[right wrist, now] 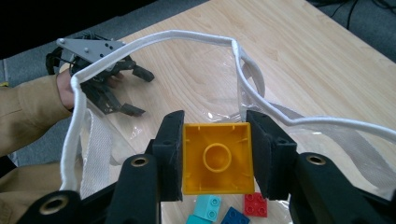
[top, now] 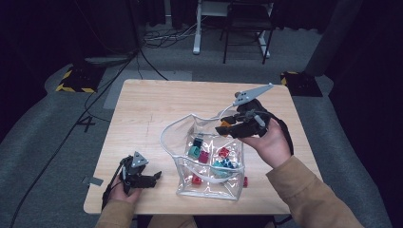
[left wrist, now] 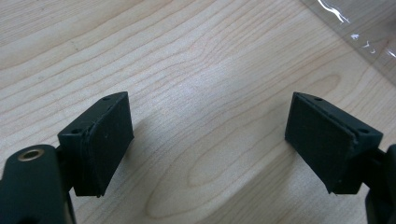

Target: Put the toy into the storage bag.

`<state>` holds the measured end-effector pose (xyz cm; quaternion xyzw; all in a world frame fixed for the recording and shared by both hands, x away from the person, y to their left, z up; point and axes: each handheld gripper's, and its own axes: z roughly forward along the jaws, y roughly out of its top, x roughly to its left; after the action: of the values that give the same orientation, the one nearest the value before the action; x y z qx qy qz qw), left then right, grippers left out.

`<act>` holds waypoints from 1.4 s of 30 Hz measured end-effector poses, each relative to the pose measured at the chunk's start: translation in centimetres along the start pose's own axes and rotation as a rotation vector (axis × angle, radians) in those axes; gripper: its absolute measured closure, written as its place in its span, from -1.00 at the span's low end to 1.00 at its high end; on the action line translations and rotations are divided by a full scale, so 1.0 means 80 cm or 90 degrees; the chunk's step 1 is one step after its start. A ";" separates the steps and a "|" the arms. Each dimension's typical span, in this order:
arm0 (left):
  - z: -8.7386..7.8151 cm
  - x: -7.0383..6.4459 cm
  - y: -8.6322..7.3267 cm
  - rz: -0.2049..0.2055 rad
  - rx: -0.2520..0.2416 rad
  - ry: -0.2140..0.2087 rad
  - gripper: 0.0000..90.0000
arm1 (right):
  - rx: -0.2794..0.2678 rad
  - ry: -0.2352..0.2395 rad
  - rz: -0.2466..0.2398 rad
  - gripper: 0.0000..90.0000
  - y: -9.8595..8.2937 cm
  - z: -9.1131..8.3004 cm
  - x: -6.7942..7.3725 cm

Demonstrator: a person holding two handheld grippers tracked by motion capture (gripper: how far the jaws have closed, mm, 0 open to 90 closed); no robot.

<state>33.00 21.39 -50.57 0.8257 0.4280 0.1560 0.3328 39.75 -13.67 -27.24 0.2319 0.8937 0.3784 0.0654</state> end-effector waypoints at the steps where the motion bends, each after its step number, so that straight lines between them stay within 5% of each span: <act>1: 0.000 0.000 0.000 0.000 0.000 0.000 -0.66 | 0.006 0.000 0.001 0.30 0.002 0.004 -0.001; 10: 0.000 0.001 0.000 0.004 0.001 0.000 -0.66 | 0.063 0.004 -0.010 0.30 0.006 0.047 -0.004; 18: 0.000 0.001 0.000 0.004 0.001 0.000 -0.66 | 0.186 -0.001 -0.031 0.30 0.001 0.083 0.002; 24: 0.000 0.001 0.000 0.004 0.001 0.000 -0.66 | 0.228 0.005 -0.035 0.26 -0.003 0.093 0.008; 28: 0.000 0.001 0.000 0.004 0.001 0.001 -0.66 | 0.203 0.010 -0.029 -0.05 -0.005 0.090 0.009; 42: 0.000 0.000 0.000 0.002 0.001 0.000 -0.66 | 0.085 -0.001 -0.032 -0.01 -0.007 0.018 0.022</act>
<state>33.04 21.42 -50.56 0.8266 0.4265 0.1566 0.3321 38.45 -12.25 -28.55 0.2138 0.9225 0.3157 0.0599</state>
